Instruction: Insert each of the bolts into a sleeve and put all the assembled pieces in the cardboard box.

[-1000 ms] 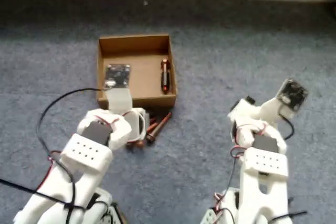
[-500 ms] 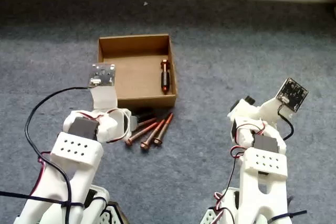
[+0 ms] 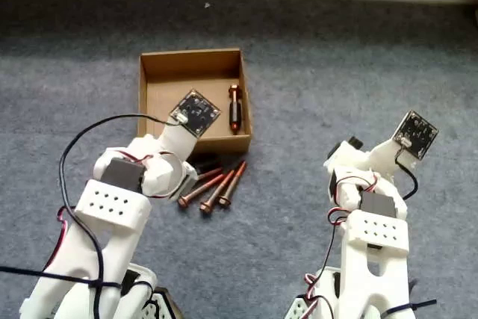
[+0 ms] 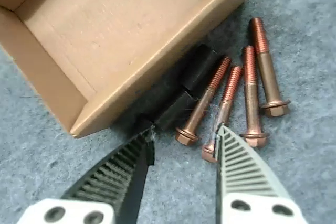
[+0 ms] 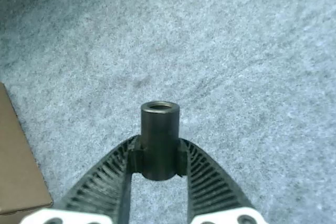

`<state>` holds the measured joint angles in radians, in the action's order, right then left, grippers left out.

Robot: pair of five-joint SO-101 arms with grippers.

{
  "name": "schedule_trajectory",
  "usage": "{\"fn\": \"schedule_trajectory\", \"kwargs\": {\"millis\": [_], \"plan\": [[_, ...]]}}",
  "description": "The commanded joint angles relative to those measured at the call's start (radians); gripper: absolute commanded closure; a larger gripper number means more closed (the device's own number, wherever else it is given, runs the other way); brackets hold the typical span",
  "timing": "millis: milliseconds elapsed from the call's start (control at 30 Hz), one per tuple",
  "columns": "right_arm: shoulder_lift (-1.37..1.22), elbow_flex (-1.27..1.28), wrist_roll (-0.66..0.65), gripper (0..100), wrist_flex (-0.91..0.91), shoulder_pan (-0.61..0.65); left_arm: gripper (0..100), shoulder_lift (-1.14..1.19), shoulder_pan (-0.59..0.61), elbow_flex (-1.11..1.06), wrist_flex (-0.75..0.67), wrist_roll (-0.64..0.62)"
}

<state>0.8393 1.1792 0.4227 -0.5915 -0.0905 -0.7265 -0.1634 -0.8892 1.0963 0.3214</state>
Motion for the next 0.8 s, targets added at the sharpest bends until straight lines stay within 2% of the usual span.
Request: {"fn": "schedule_trajectory", "kwargs": {"millis": [0, 200, 300, 533, 667, 767], "plan": [[0.031, -0.012, 0.003, 99.3, 0.021, -0.004, 81, 0.166, -0.101, 0.085, 0.009, 0.005], [0.031, -0.012, 0.003, 99.3, 0.021, -0.004, 81, 0.463, -0.171, 0.229, 0.009, 0.000], [0.031, -0.012, 0.003, 99.3, 0.021, -0.004, 82, 0.582, -0.170, 0.300, 0.009, -0.040], [0.031, -0.012, 0.003, 99.3, 0.021, -0.004, 88, 0.826, -0.171, 0.455, 0.009, -0.041], [0.031, -0.012, 0.003, 99.3, 0.021, -0.004, 88, 0.952, -0.171, 0.524, 0.009, -0.040], [0.031, -0.012, 0.002, 99.3, 0.021, -0.004, 88, 1.007, -0.180, 0.576, 0.060, -0.038]]}}
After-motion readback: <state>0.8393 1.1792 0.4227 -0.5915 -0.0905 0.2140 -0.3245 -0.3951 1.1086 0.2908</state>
